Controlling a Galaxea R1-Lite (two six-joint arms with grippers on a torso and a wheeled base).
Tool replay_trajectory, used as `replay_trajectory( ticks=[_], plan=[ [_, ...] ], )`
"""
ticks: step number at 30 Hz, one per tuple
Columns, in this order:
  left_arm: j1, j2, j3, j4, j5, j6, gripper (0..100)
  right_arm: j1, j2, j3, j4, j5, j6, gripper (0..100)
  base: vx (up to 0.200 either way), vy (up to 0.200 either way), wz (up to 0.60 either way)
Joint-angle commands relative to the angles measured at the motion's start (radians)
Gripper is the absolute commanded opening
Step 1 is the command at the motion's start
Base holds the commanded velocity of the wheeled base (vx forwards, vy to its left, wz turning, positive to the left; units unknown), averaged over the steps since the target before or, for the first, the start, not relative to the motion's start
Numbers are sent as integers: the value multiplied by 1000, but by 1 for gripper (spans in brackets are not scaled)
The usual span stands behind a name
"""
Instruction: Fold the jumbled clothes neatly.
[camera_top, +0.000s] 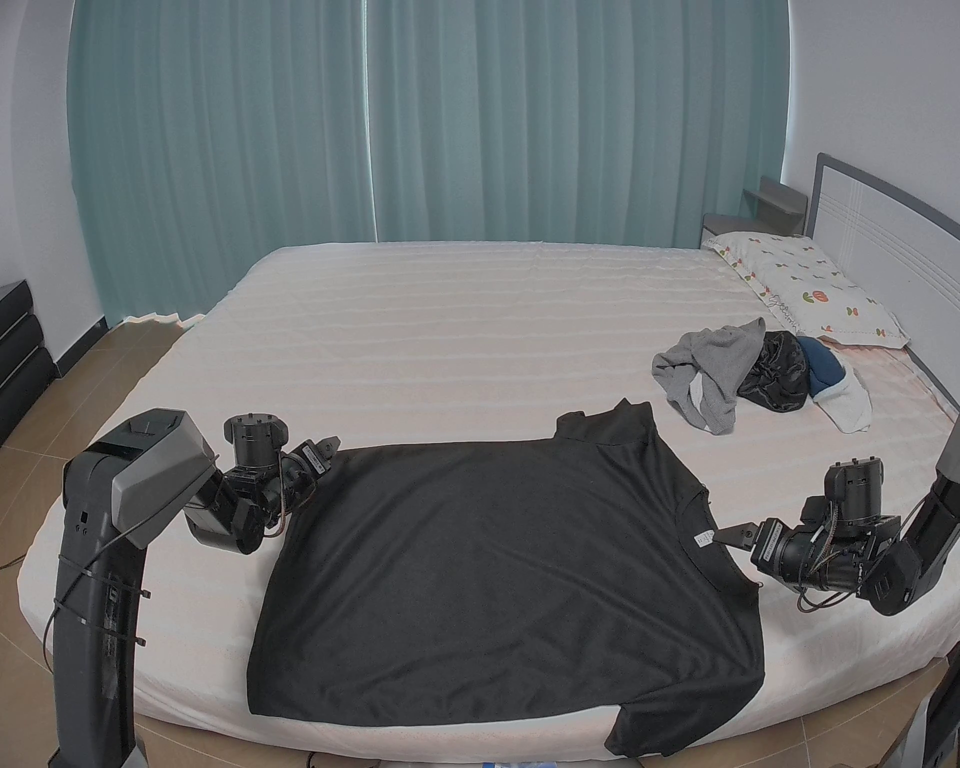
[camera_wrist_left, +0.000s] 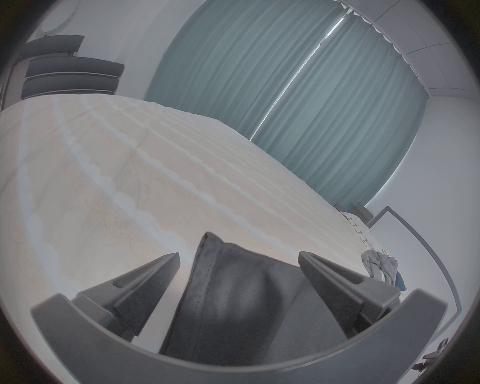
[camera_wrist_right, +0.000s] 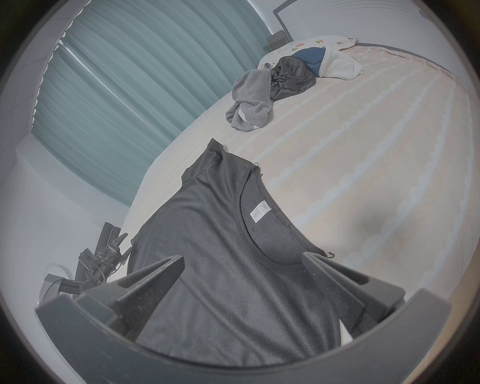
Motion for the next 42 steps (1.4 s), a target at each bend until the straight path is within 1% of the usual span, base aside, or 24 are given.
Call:
replay_trajectory(
  ticks=[1, 5, 7, 9, 11, 12, 15, 16, 17, 20, 21, 22, 25, 26, 28, 31, 32, 33, 35, 36, 42],
  plan=[
    [-8, 33, -16, -6, 0, 0, 0, 1, 4, -9, -1, 0, 1, 100, 0, 0, 0],
    [-6, 38, -39, -6, 3, -2, 0, 1, 4, -31, -1, 0, 21, 100, 0, 0, 0],
    [-5, 39, -40, -7, 5, -5, 0, 5, 6, -52, -1, 0, 44, 100, 0, 0, 0],
    [-5, 35, -42, -13, 20, -15, 0, 7, 29, -106, 2, 1, 78, 100, 0, 0, 0],
    [-3, 32, -43, -21, 32, -23, 0, 8, 50, -129, 2, 0, 84, 100, 0, 0, 0],
    [-2, 24, -50, -47, 66, -37, 0, 10, 107, -183, 2, -9, 81, 100, 0, 0, 0],
    [2, -8, -42, -76, 102, -35, 0, 11, 187, -299, 16, -14, 78, 100, 0, 0, 0],
    [2, -8, -42, -76, 102, -35, 0, 11, 187, -299, 16, -14, 78, 100, 0, 0, 0],
    [12, -25, -40, -75, 103, -35, 0, 10, 237, -385, 32, -14, 77, 100, 0, 0, 0],
    [26, -31, -40, -76, 106, -35, 0, 13, 319, -528, 88, -15, 77, 100, 0, 0, 0],
    [26, -31, -40, -76, 106, -37, 0, 13, 322, -535, 91, -15, 77, 100, 0, 0, 0],
    [35, -33, -40, -76, 106, -37, 0, 17, 372, -612, 137, -15, 75, 100, 0, 0, 0],
    [40, -31, -40, -76, 106, -37, 0, 36, 446, -741, 203, -19, 73, 100, 0, 0, 0],
    [40, -31, -40, -76, 106, -37, 0, 36, 449, -747, 208, -19, 73, 100, 0, 0, 0],
    [38, -26, -40, -76, 106, -37, 0, 42, 507, -867, 288, -19, 64, 100, 0, 0, 0],
    [38, -25, -40, -76, 106, -37, 0, 42, 559, -991, 364, -43, 58, 100, 0, 0, 0],
    [38, -25, -40, -76, 106, -35, 0, 40, 559, -997, 367, -45, 58, 100, 0, 0, 0],
    [38, -23, -39, -76, 106, -37, 0, 39, 582, -1054, 394, -61, 54, 100, 0, 0, 0],
    [38, -23, -40, -75, 106, -35, 0, 37, 595, -1075, 400, -63, 50, 100, 0, 0, 0],
    [38, -22, -40, -75, 105, -35, 0, 34, 618, -1117, 406, -66, 46, 100, 0, 0, 0],
    [38, -22, -39, -75, 106, -35, 0, 34, 661, -1187, 412, -68, 38, 100, 0, 0, 0]
  ],
)
